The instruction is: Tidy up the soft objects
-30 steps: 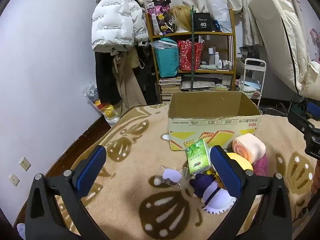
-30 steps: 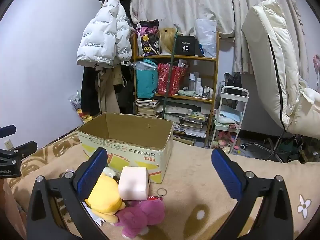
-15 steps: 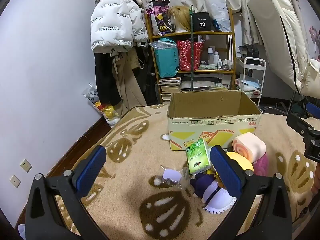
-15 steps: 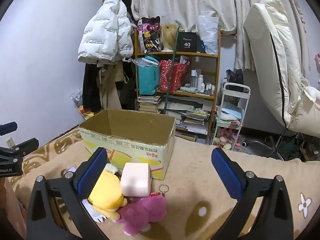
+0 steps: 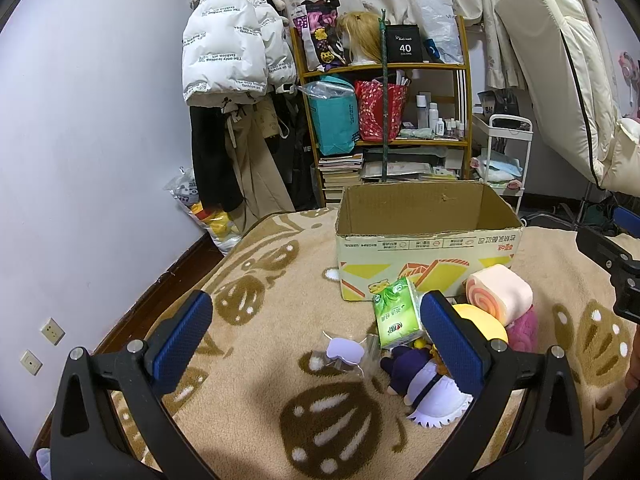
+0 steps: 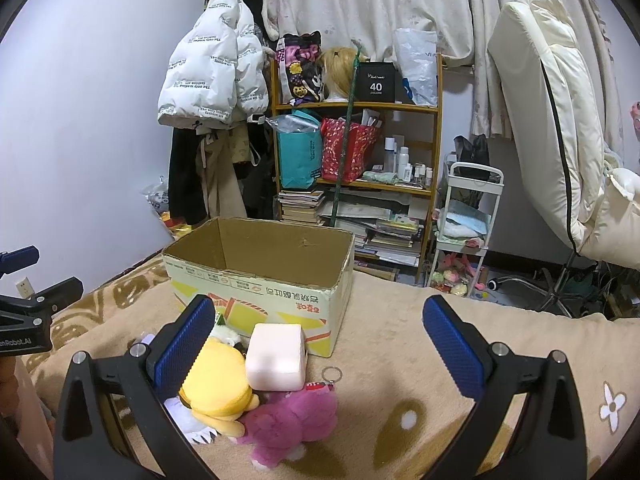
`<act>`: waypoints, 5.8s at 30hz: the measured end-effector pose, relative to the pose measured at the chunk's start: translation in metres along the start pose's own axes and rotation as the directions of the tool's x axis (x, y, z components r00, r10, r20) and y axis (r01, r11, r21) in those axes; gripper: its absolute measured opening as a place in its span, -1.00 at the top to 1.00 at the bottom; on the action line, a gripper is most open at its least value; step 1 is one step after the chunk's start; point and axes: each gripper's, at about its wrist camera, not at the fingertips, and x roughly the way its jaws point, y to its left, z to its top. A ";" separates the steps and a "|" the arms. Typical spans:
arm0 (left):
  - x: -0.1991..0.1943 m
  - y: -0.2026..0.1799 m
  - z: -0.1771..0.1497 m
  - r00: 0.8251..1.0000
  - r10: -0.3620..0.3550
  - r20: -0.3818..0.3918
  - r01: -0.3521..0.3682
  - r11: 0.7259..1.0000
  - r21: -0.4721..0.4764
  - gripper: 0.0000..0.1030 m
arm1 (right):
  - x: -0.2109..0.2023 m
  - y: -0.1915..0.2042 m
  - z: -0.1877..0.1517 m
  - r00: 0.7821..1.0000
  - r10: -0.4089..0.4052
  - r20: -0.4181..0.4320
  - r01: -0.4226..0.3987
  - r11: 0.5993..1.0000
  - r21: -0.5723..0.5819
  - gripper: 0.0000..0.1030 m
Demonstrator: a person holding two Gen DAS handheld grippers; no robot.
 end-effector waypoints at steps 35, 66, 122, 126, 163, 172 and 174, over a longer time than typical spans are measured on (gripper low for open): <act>0.000 -0.001 -0.001 1.000 0.003 0.000 -0.003 1.000 0.002 -0.99 | -0.006 0.010 0.002 1.000 0.005 0.005 -0.005 1.000 0.005 -1.00; 0.003 -0.002 -0.001 1.000 -0.006 -0.016 0.006 1.000 0.004 -0.99 | -0.006 0.007 0.002 1.000 0.013 0.003 -0.013 1.000 0.011 -1.00; 0.211 -0.009 -0.052 0.719 -0.093 -0.688 0.122 0.993 -0.007 -0.99 | 0.143 0.013 -0.049 0.890 0.184 -0.417 -0.134 0.980 0.148 -0.99; 0.220 -0.008 -0.057 0.704 -0.102 -0.703 0.123 0.992 -0.021 -0.99 | 0.152 0.011 -0.056 0.877 0.193 -0.441 -0.125 0.976 0.178 -0.95; 0.168 -0.020 -0.044 0.750 -0.230 -0.620 0.228 0.970 -0.085 0.79 | 0.126 0.029 -0.049 0.894 0.166 -0.417 -0.113 0.982 0.149 0.02; 0.142 -0.018 -0.031 0.810 -0.200 -0.551 0.197 0.978 -0.065 0.79 | 0.113 0.033 -0.045 0.907 0.151 -0.393 -0.106 0.985 0.134 0.02; 0.134 -0.017 -0.028 0.825 -0.190 -0.532 0.194 0.980 -0.048 0.79 | 0.110 0.033 -0.043 0.908 0.160 -0.386 -0.109 0.983 0.149 0.02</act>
